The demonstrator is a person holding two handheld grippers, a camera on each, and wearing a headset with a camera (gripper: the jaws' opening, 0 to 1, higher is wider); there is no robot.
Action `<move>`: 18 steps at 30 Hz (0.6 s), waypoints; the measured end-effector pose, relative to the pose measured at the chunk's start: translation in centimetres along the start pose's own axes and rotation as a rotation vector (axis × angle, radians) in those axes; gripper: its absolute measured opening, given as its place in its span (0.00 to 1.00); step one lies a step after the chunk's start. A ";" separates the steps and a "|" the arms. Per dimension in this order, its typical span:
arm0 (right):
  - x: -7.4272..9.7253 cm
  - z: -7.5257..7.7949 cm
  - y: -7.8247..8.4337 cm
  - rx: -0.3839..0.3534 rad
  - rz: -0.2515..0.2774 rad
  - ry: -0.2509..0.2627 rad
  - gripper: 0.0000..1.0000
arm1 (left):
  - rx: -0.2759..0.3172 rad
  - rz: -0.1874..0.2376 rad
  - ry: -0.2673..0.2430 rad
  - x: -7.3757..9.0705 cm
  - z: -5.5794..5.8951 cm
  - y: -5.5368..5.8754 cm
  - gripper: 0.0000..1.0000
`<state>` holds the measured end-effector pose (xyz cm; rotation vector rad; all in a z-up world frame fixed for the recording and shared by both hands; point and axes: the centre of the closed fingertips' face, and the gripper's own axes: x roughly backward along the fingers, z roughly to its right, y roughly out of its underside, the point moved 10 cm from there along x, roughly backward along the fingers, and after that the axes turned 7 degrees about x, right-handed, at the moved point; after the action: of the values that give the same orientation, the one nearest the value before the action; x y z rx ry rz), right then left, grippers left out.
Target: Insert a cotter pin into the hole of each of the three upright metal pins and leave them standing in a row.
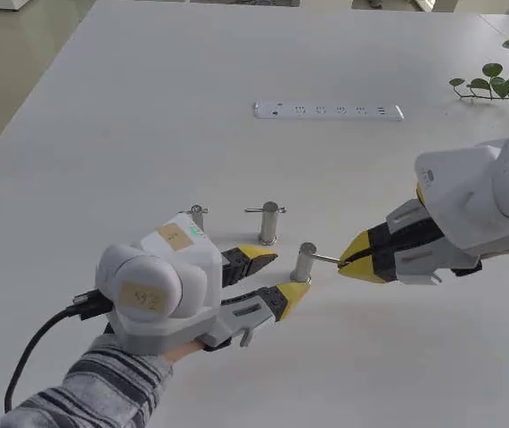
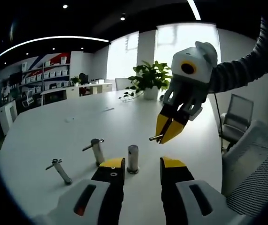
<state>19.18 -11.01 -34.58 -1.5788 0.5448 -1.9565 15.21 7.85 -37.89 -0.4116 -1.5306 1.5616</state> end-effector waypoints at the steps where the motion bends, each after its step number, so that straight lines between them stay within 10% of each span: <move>1: 0.0 0.1 0.2 -0.001 -0.004 -0.001 0.00 | 0.004 -0.002 -0.011 -0.2 -0.1 0.1 0.28; 18: -1.7 2.2 2.9 0.005 -0.080 -0.022 0.00 | 0.037 -0.046 -0.107 -4.1 -0.9 1.4 0.27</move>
<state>22.08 -12.05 -37.21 -1.6402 0.4742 -1.9954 17.71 5.47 -40.71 -0.2743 -1.5789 1.5951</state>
